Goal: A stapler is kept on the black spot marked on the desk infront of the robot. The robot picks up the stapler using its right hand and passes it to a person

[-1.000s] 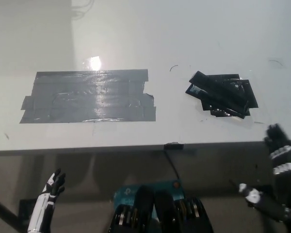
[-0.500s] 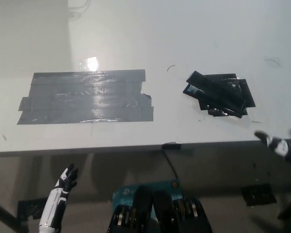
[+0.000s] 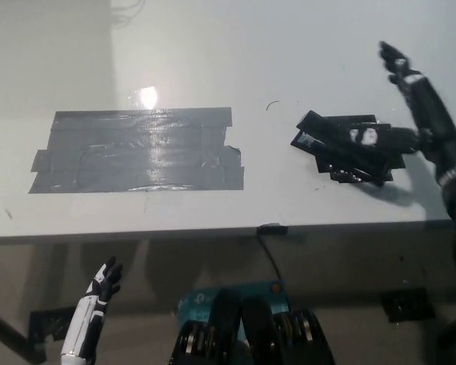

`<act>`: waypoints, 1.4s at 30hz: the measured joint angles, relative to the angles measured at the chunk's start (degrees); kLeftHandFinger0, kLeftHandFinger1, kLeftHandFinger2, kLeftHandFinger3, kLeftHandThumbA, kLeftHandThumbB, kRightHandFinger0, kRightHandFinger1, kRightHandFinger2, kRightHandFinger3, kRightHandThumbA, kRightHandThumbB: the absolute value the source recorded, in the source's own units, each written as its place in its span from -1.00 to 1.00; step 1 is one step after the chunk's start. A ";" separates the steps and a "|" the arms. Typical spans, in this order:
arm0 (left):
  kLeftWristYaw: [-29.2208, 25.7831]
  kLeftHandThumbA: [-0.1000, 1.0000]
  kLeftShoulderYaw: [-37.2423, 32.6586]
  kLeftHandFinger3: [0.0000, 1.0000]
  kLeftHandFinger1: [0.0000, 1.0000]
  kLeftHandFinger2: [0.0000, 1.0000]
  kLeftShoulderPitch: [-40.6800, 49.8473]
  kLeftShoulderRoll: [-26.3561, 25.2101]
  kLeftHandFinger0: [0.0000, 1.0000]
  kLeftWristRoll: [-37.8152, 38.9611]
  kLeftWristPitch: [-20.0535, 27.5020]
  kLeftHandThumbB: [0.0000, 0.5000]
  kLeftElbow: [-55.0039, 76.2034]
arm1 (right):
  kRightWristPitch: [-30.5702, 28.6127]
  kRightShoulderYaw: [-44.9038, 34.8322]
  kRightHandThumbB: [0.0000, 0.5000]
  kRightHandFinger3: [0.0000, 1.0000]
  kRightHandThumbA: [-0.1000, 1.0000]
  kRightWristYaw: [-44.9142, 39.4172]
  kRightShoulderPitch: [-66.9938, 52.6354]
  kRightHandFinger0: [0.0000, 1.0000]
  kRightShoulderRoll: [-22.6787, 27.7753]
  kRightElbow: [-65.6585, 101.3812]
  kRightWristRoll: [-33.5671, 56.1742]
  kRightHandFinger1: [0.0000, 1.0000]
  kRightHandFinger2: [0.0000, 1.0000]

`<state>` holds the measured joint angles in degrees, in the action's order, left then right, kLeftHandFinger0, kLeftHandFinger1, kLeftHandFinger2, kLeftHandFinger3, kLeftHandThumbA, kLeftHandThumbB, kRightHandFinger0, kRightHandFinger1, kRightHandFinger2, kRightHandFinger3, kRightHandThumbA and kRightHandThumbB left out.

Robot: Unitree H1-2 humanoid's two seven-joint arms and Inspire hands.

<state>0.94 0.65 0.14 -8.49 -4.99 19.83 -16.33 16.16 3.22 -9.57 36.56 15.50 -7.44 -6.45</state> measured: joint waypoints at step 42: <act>0.13 1.00 -0.01 1.00 1.00 1.00 -0.04 -0.24 1.00 -0.36 0.12 0.20 0.24 | 0.92 11.13 0.48 1.00 1.00 -1.39 10.69 1.00 0.39 -28.14 -7.99 1.00 1.00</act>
<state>1.06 0.64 0.11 -8.73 -5.35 19.95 -16.09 17.09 14.34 -10.96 47.25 15.89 -35.58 -14.44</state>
